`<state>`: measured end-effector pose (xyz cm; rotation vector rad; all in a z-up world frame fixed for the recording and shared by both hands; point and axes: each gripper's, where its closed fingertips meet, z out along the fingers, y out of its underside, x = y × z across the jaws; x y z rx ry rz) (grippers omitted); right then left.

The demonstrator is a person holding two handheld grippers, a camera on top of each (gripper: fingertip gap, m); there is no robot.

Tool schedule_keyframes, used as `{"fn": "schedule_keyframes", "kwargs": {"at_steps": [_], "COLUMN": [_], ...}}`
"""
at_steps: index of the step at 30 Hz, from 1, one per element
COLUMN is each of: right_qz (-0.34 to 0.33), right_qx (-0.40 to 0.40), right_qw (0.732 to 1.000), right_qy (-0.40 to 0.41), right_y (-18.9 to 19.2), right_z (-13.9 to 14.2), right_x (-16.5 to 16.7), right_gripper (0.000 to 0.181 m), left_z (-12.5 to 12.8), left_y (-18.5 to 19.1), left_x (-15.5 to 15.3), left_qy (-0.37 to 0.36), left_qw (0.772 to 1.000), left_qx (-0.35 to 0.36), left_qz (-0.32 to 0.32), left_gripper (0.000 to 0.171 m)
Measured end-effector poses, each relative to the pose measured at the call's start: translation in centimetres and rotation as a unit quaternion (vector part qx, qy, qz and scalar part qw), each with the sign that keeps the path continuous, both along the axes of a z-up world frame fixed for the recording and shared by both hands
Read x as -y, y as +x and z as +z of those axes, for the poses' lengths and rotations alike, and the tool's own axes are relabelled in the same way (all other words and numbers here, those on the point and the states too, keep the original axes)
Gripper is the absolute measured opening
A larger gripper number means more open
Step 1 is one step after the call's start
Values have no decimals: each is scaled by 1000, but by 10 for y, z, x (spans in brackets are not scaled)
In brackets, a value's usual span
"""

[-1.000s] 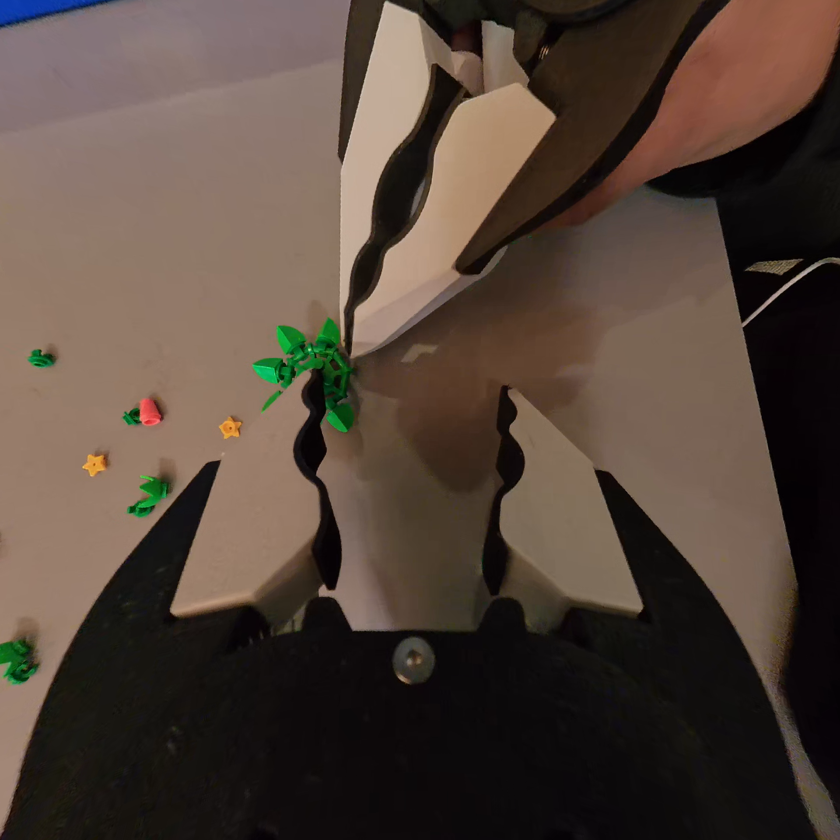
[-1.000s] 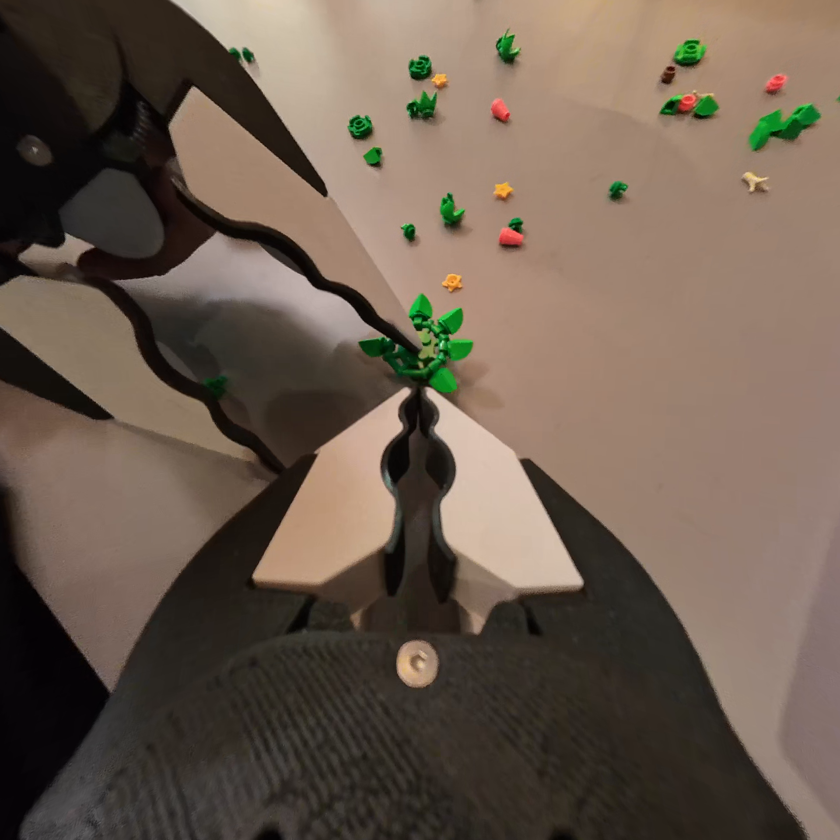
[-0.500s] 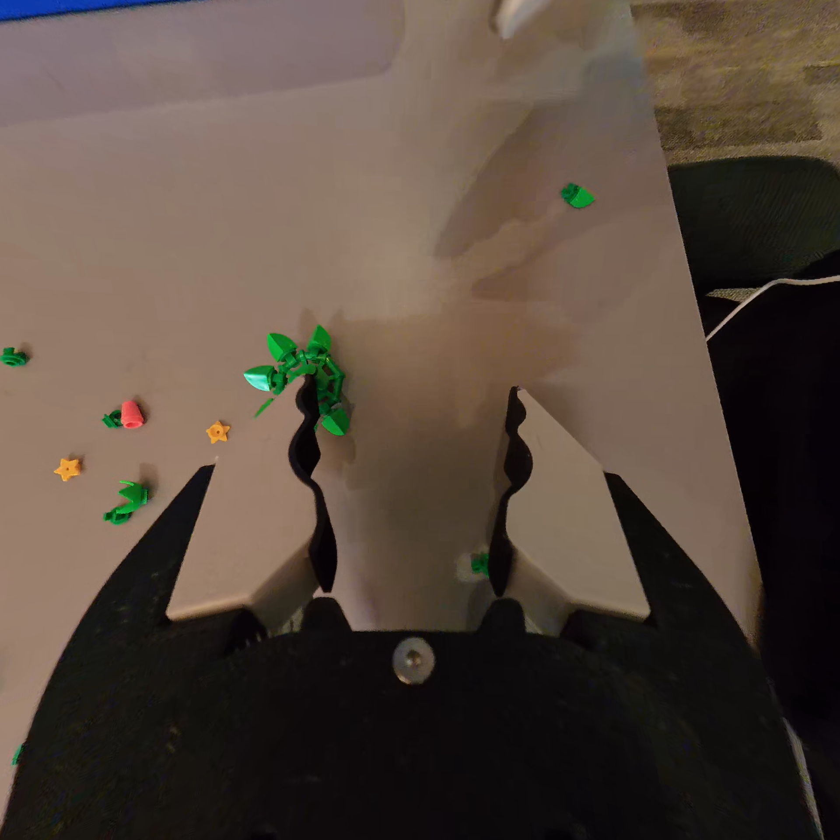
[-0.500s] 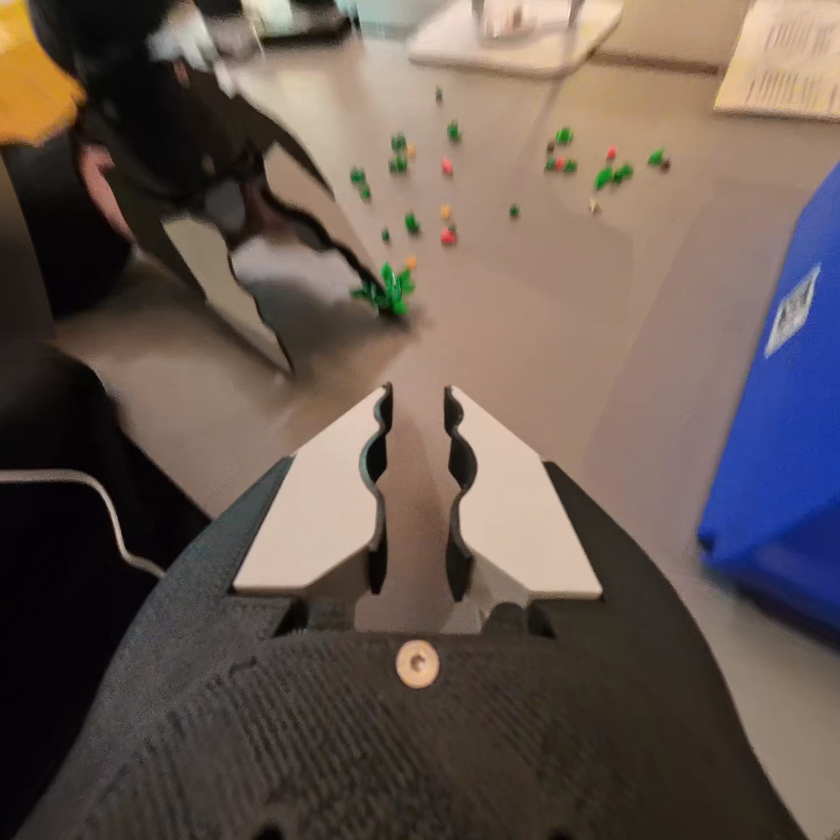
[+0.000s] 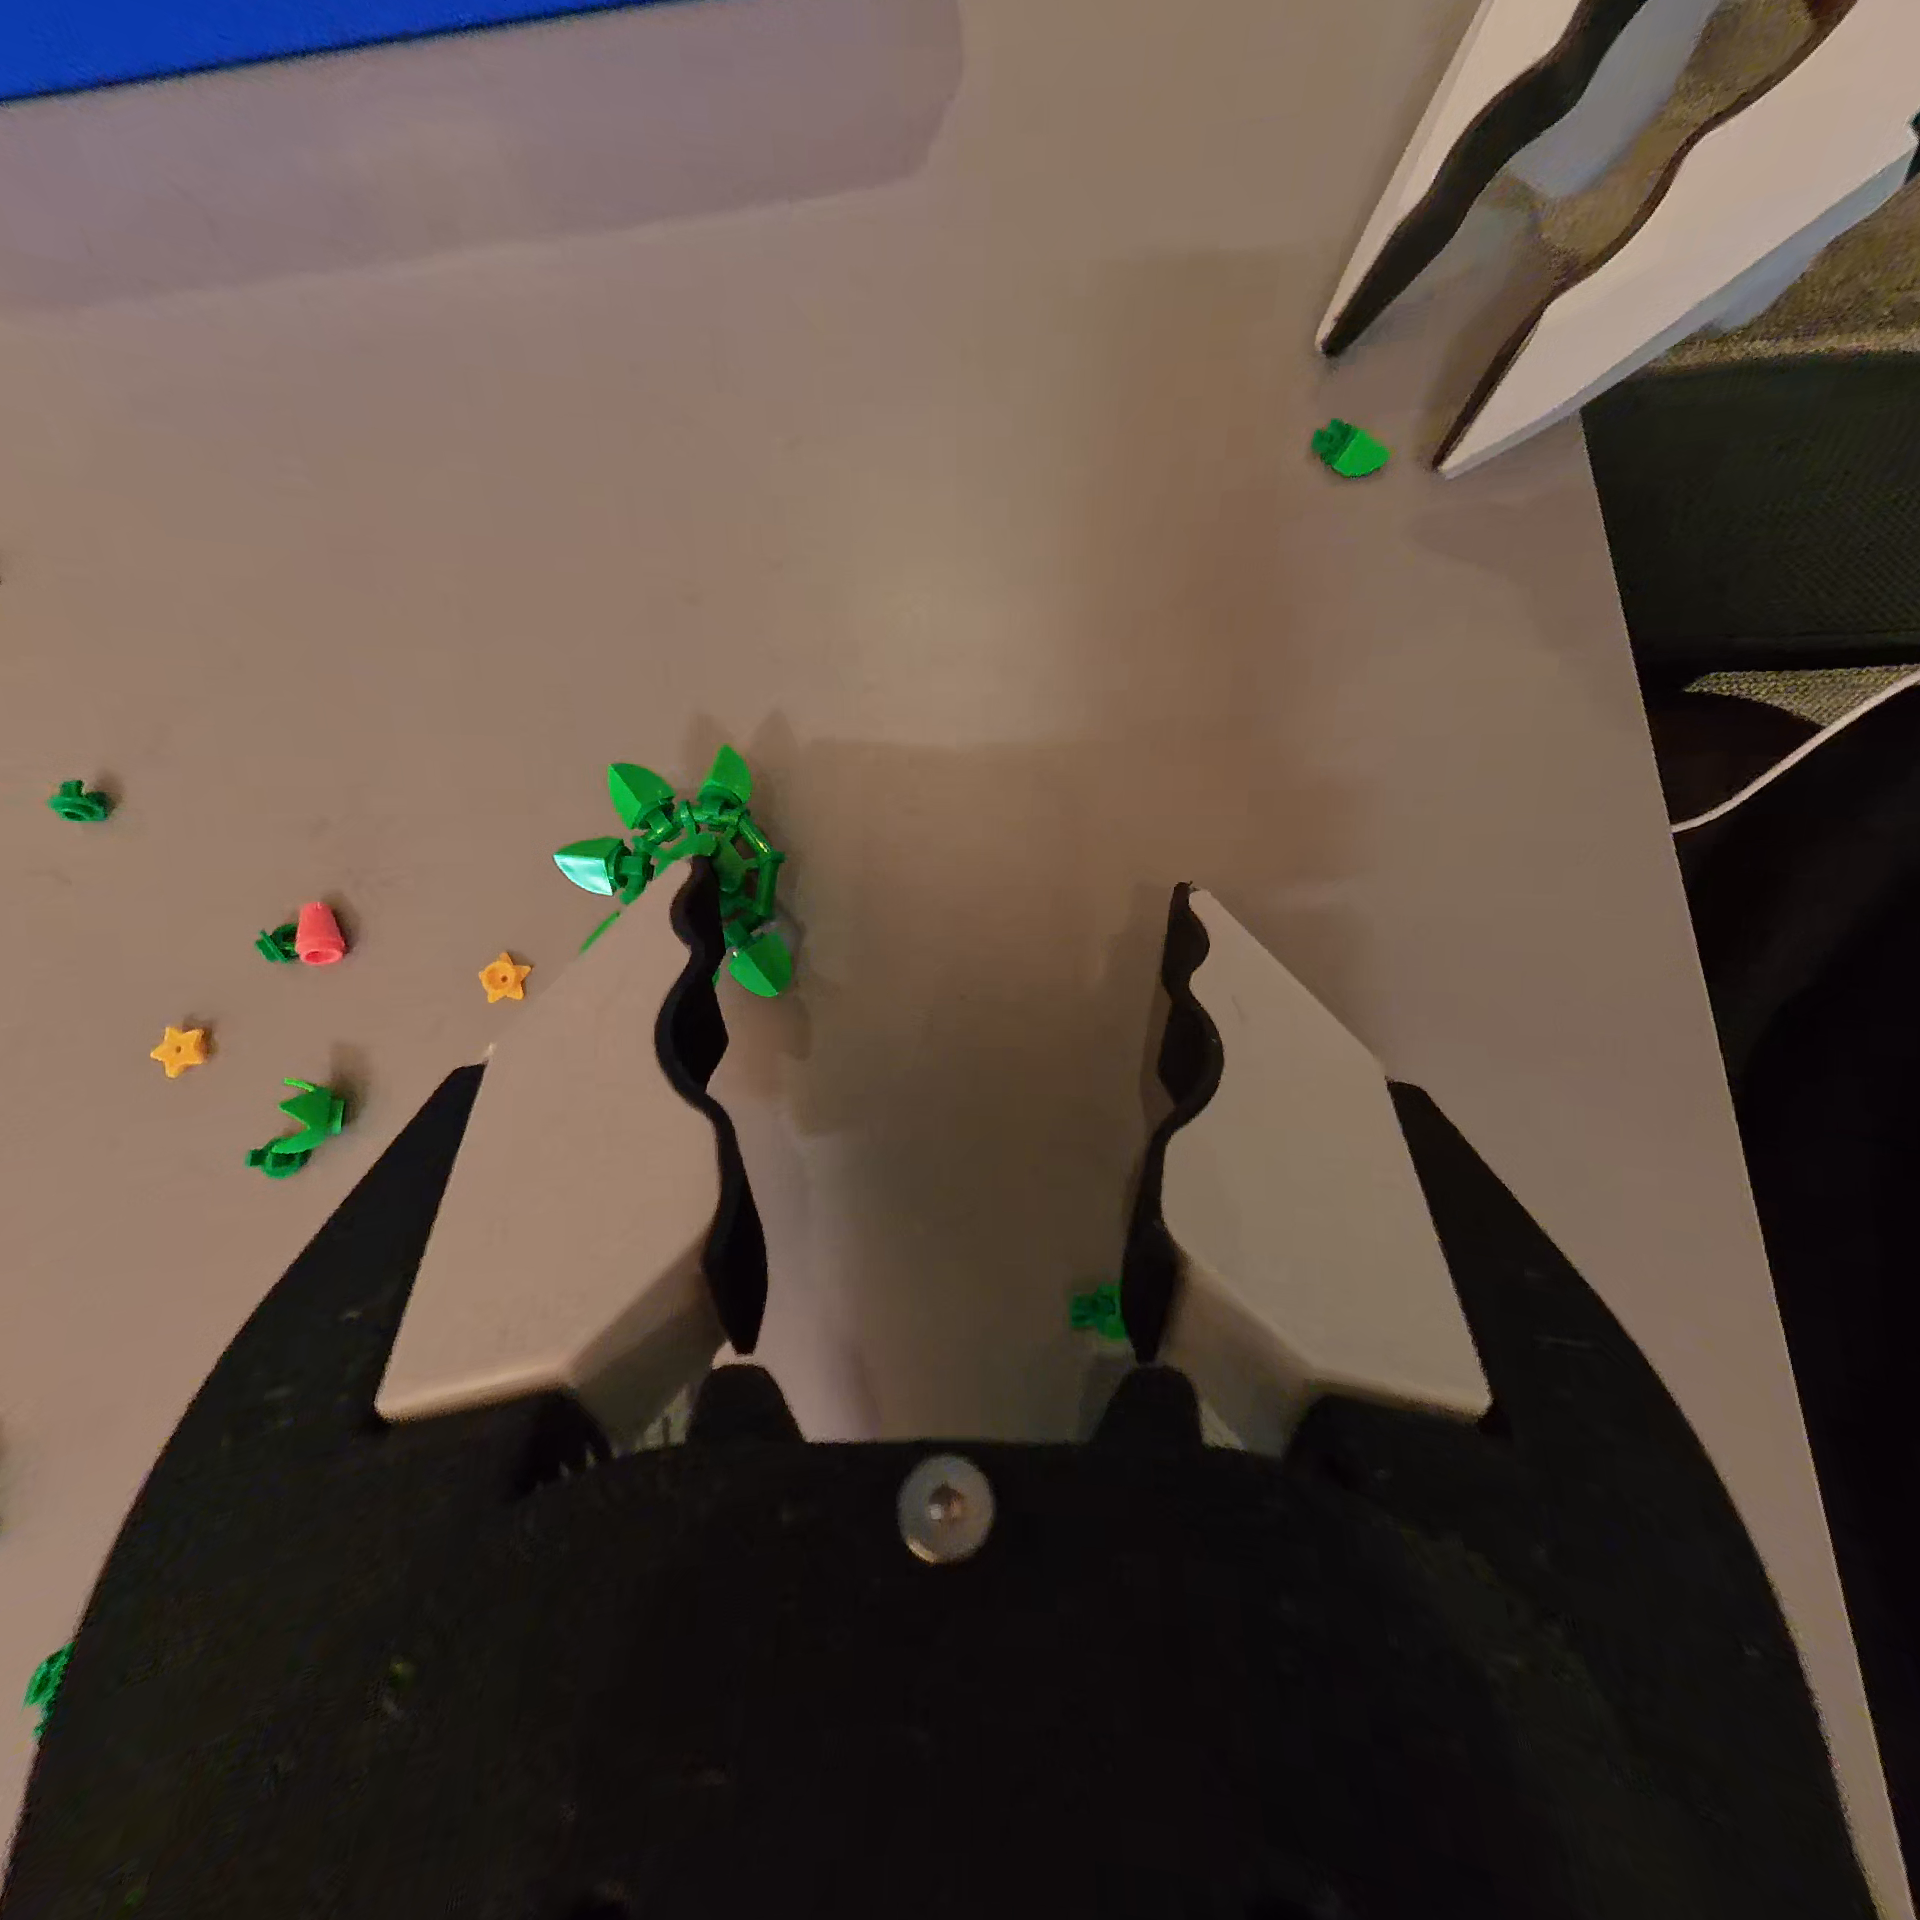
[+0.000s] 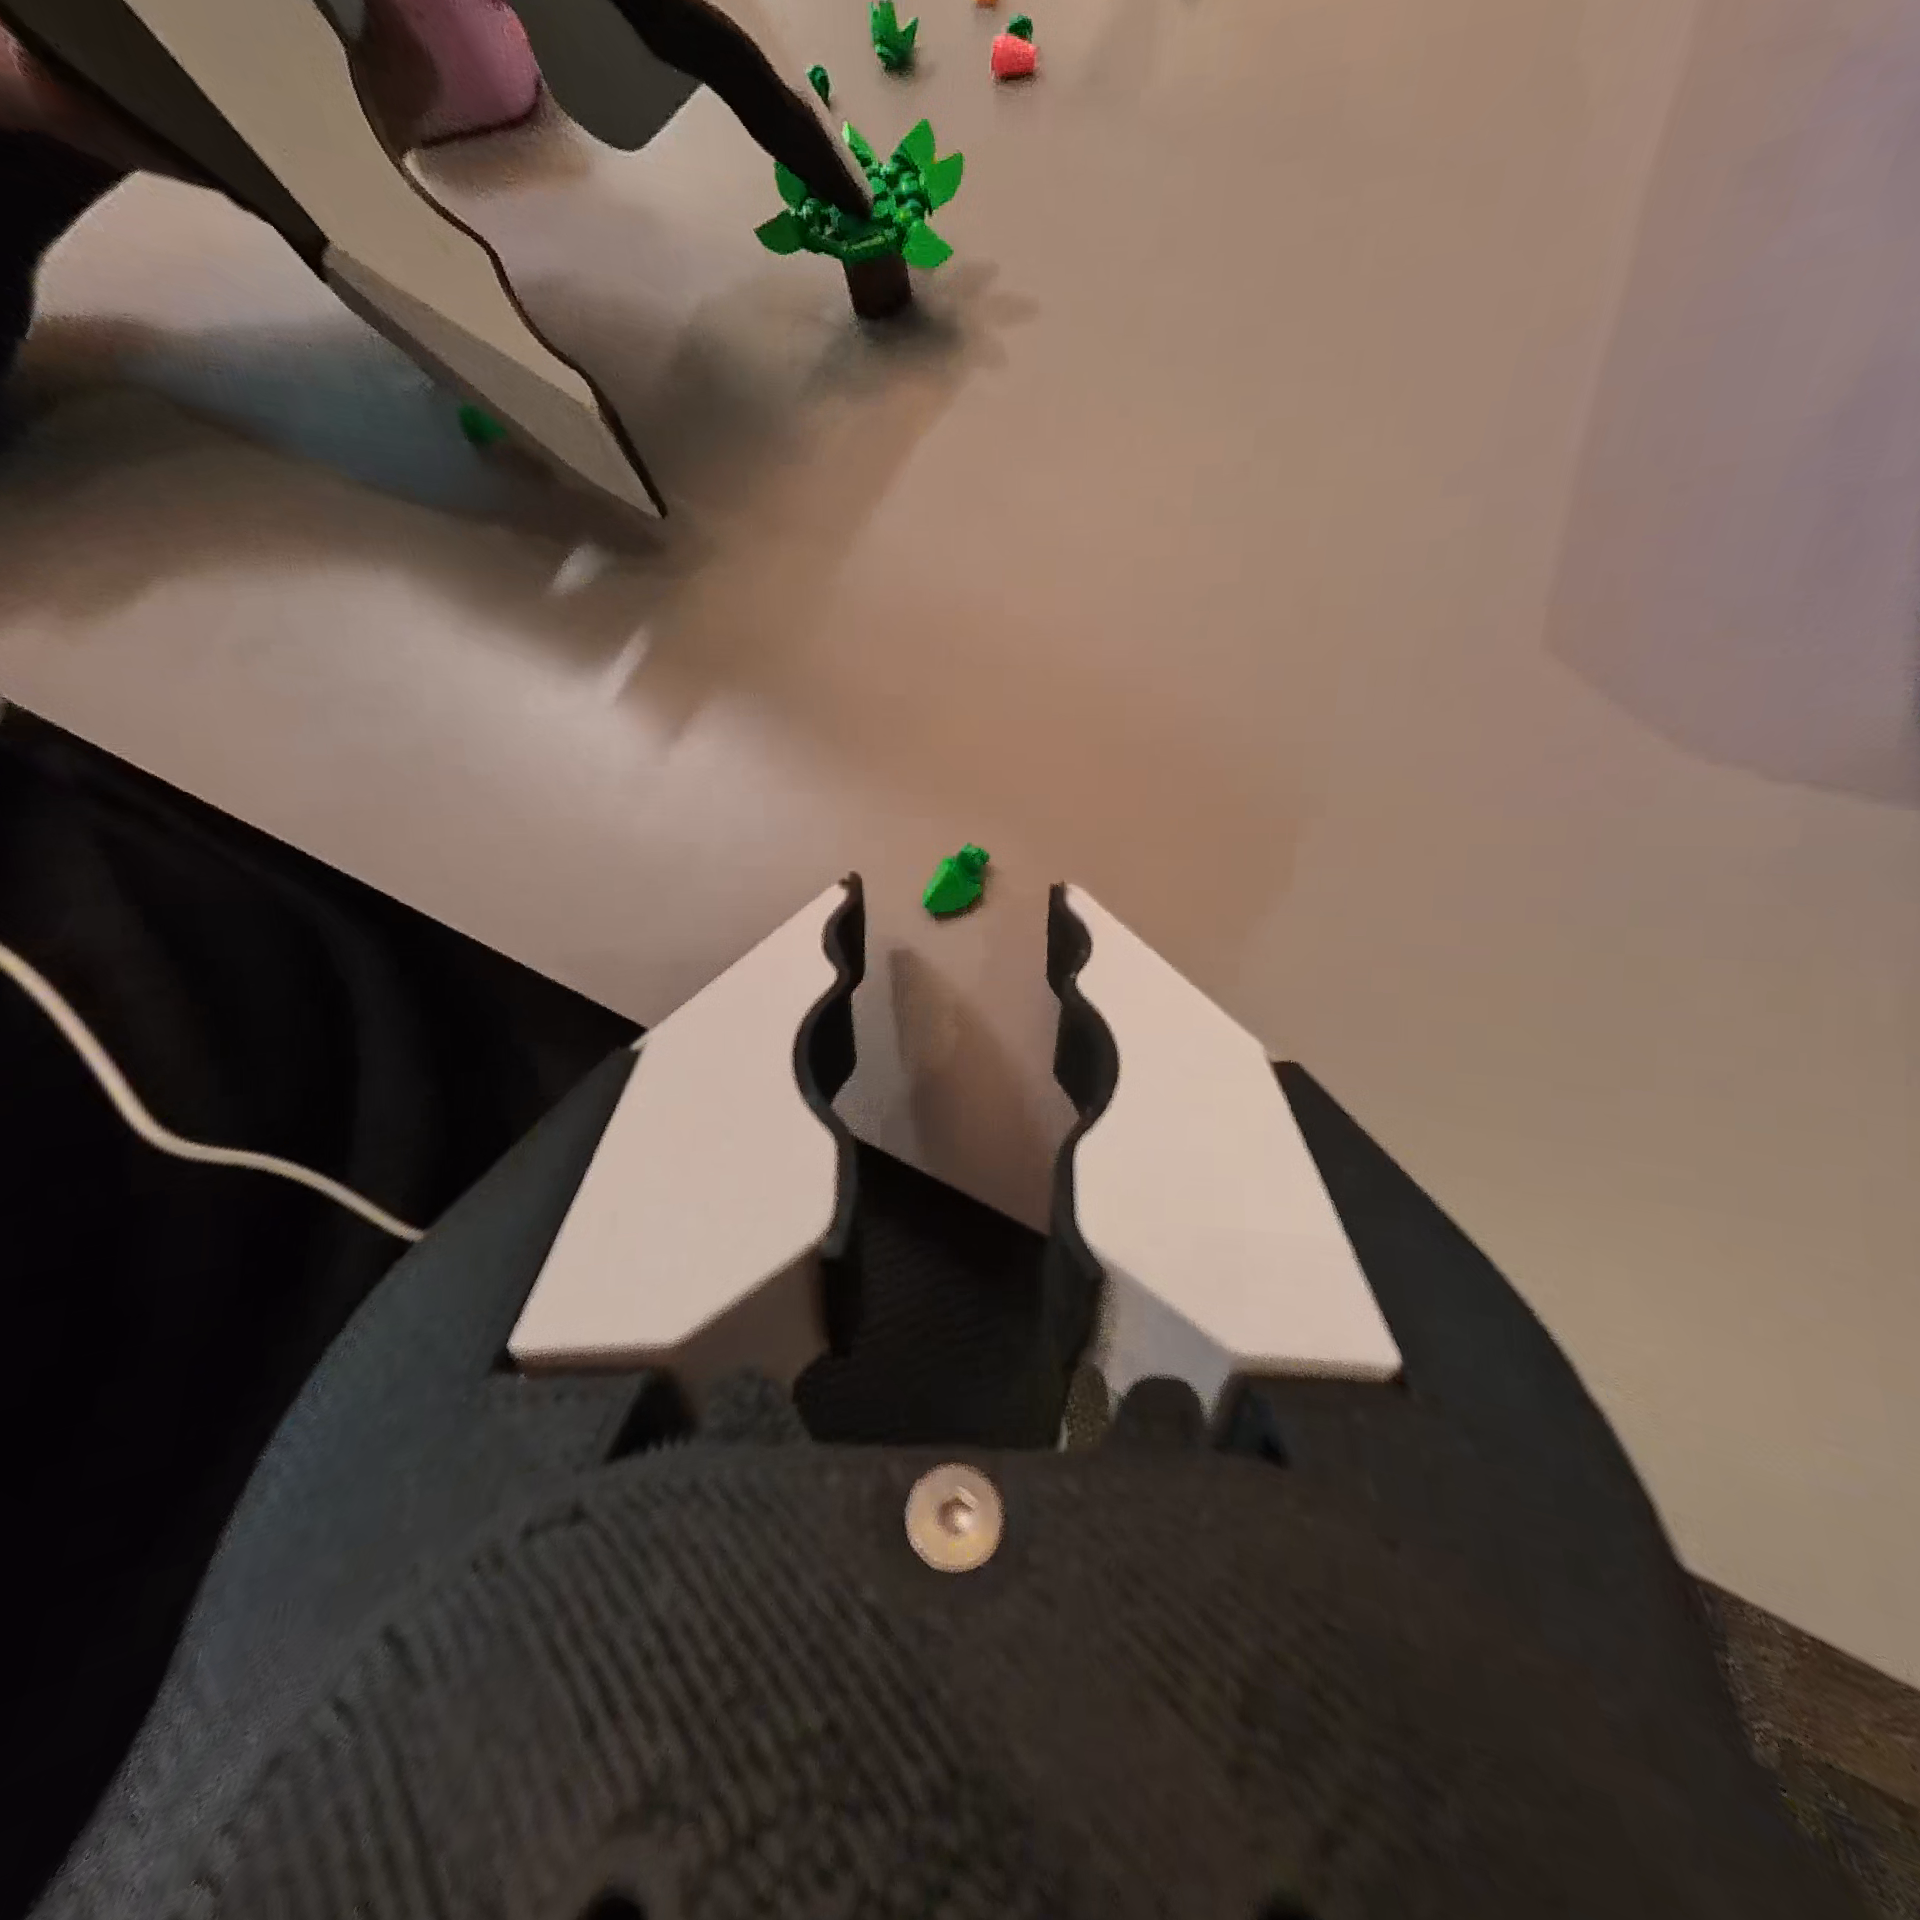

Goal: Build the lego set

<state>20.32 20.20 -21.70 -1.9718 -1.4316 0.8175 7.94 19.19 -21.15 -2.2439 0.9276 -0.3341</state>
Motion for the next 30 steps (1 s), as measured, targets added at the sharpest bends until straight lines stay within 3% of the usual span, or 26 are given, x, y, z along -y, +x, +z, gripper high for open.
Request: {"fn": "schedule_keyframes", "kwargs": {"at_steps": [3,7,15,22,30], "right_qz": [6,24,75,194,253], "right_qx": [-2,4,-18,-23,6], "right_qw": [1000,998,995,980,966], "right_qy": [21,65,65,-46,-46], "right_y": [-3,-6,-36,-108,-137], "right_z": [-3,-5,7,17,8], "right_x": [2,1,1,10,-4], "right_gripper": [29,10,9,9,9], "left_z": [0,0,0,0,-2], "left_y": [0,0,1,0,-3], "left_x": [0,0,0,0,1], "left_qy": [-1,0,3,4,10], "left_qw": [1000,1000,1000,1000,999], "left_qx": [2,5,9,13,-8], "left_qz": [0,-1,-4,-19,-37], "left_gripper": [83,83,83,81,79]}}
